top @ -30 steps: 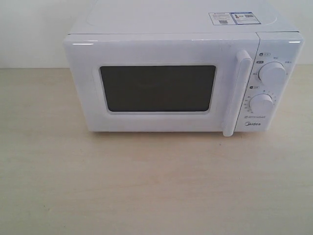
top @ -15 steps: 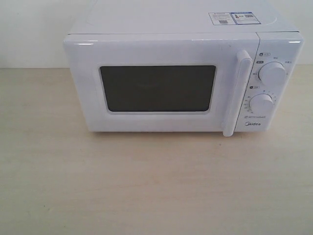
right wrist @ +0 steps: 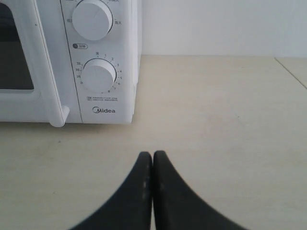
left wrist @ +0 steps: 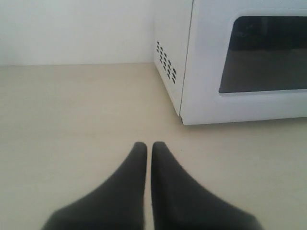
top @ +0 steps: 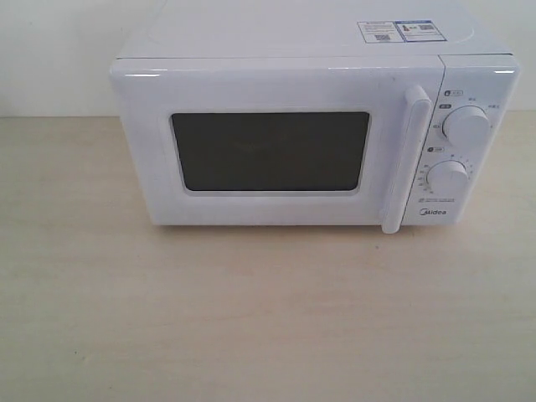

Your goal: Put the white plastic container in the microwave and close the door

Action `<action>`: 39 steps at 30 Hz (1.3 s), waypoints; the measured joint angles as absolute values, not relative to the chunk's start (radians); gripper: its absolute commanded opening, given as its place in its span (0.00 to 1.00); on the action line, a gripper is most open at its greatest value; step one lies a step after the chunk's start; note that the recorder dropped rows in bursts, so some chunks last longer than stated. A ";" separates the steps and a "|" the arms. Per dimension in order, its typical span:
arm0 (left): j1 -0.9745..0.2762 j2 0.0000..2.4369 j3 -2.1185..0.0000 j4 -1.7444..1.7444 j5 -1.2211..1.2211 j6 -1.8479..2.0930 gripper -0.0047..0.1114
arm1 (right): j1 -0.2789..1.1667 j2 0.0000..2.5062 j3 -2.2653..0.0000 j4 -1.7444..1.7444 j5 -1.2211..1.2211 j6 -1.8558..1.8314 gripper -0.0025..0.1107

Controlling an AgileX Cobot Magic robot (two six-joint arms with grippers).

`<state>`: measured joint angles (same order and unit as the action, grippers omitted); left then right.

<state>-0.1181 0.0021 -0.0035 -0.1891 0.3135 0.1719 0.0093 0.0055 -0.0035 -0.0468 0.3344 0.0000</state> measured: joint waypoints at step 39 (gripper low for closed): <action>-0.105 0.002 -0.004 -0.146 0.313 0.058 0.08 | 0.009 0.005 0.001 -0.047 0.332 0.000 0.02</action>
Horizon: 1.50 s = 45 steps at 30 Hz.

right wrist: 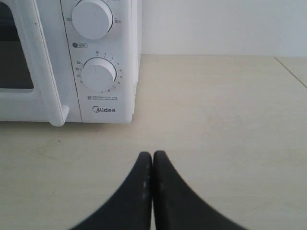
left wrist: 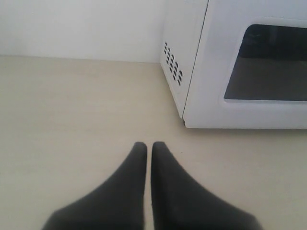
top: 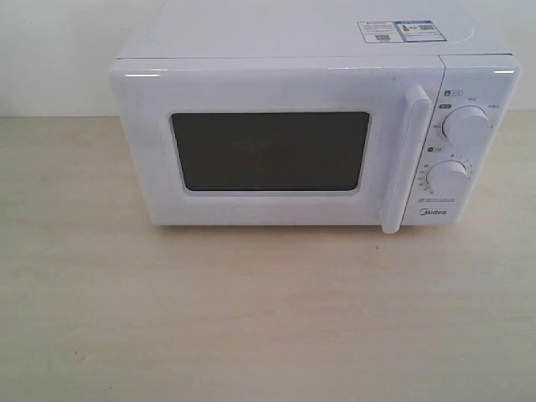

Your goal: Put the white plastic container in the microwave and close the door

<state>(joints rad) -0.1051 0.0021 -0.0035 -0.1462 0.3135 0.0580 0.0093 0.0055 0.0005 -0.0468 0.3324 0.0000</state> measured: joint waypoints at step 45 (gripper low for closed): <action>-0.002 0.002 -0.004 -0.146 0.313 0.053 0.08 | 0.009 0.005 0.001 -0.047 0.331 0.000 0.02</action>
